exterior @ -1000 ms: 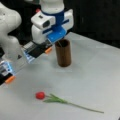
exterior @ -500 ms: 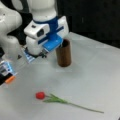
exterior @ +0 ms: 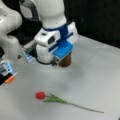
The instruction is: Flower insertion into a vase
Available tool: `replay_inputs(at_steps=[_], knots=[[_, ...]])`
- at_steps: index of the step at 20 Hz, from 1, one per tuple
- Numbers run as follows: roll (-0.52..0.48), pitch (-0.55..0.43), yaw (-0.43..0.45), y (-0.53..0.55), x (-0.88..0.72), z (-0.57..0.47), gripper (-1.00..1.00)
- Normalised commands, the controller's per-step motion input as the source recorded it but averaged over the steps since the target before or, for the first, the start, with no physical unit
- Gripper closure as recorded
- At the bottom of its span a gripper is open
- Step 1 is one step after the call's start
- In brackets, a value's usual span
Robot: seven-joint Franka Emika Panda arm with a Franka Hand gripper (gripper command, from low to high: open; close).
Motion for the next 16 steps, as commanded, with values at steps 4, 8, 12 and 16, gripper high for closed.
replay_inputs(at_steps=[4,8,12,16], knots=[[-0.056,0.105,0.144,-0.12,0.30,0.11,-1.00],[-0.067,0.050,0.148,-0.16,0.25,-0.05,-1.00],[-0.063,0.033,0.180,-0.24,0.23,-0.17,-1.00],[-0.018,0.043,0.184,-0.33,0.21,-0.20,-1.00]])
